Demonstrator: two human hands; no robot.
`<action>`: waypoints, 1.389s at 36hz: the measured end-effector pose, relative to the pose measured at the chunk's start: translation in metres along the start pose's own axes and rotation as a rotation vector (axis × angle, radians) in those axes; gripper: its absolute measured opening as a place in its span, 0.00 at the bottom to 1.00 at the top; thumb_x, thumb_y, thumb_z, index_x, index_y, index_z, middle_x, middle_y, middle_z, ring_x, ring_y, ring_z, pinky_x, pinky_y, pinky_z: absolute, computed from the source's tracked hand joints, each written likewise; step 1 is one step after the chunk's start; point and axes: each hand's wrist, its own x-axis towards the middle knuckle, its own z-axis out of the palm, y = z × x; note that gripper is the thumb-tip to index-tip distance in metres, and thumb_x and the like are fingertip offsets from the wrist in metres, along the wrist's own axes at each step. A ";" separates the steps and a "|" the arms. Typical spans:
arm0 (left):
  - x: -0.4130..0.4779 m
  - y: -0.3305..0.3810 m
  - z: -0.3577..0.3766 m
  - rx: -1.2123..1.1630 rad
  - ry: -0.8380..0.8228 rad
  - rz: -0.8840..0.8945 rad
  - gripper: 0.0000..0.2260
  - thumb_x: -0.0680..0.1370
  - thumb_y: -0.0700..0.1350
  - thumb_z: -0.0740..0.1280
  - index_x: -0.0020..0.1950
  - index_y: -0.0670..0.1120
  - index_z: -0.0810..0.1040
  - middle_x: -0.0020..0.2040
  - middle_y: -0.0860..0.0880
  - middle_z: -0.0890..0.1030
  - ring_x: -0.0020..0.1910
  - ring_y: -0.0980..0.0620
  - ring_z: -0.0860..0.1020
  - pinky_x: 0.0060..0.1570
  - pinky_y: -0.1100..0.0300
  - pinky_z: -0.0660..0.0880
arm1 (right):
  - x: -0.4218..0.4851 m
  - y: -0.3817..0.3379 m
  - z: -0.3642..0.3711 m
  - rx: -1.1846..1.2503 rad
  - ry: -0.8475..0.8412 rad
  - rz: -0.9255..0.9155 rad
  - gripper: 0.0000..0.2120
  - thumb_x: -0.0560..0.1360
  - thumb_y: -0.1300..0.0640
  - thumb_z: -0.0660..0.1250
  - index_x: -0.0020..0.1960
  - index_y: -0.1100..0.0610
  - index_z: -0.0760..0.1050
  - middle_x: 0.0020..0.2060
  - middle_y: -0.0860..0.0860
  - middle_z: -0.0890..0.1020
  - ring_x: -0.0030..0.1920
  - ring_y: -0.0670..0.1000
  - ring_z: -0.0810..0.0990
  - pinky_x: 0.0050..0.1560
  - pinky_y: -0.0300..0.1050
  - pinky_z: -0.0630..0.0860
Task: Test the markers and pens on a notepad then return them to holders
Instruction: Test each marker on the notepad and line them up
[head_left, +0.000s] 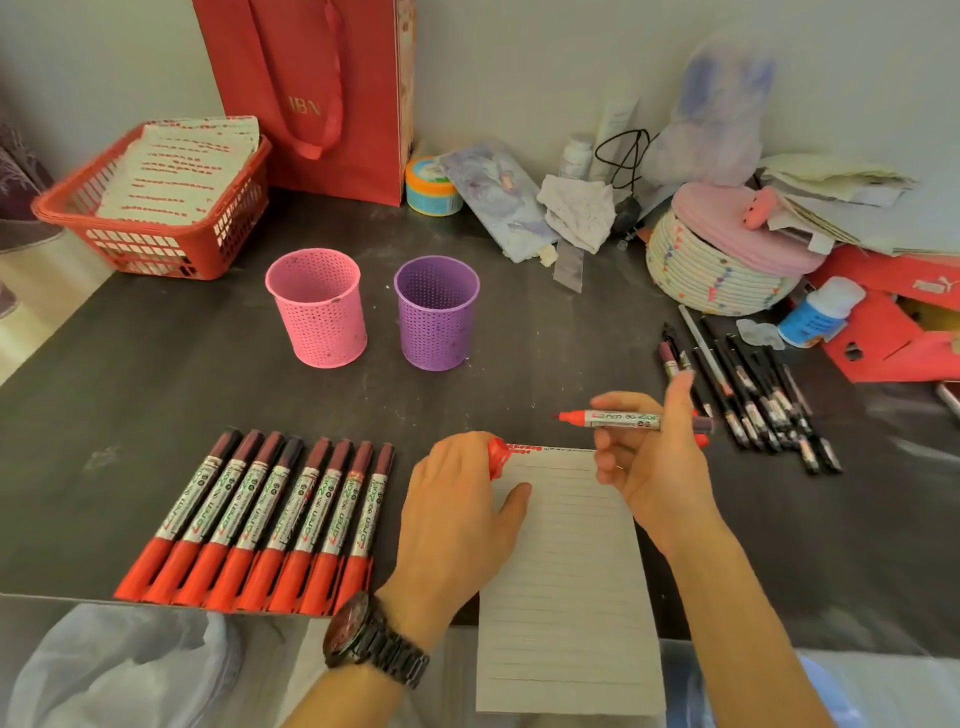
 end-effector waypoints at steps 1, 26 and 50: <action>-0.001 -0.002 0.002 0.012 0.001 0.002 0.12 0.75 0.56 0.69 0.53 0.56 0.71 0.49 0.61 0.73 0.51 0.60 0.68 0.53 0.64 0.63 | 0.001 0.001 0.003 -0.034 -0.018 -0.015 0.36 0.71 0.25 0.55 0.45 0.55 0.85 0.32 0.56 0.82 0.29 0.50 0.79 0.28 0.43 0.76; 0.004 -0.002 0.001 -0.001 -0.032 -0.063 0.15 0.72 0.58 0.71 0.56 0.59 0.72 0.53 0.63 0.73 0.56 0.62 0.69 0.60 0.62 0.64 | 0.019 0.040 0.021 -0.537 0.283 -0.331 0.15 0.73 0.60 0.72 0.31 0.60 0.71 0.22 0.54 0.77 0.21 0.40 0.73 0.25 0.30 0.69; 0.003 -0.002 0.002 0.009 -0.004 -0.055 0.16 0.72 0.58 0.71 0.56 0.57 0.71 0.51 0.64 0.71 0.52 0.65 0.65 0.59 0.64 0.62 | 0.021 0.042 0.021 -0.604 0.273 -0.383 0.15 0.73 0.59 0.71 0.30 0.57 0.71 0.22 0.51 0.77 0.22 0.40 0.74 0.26 0.29 0.70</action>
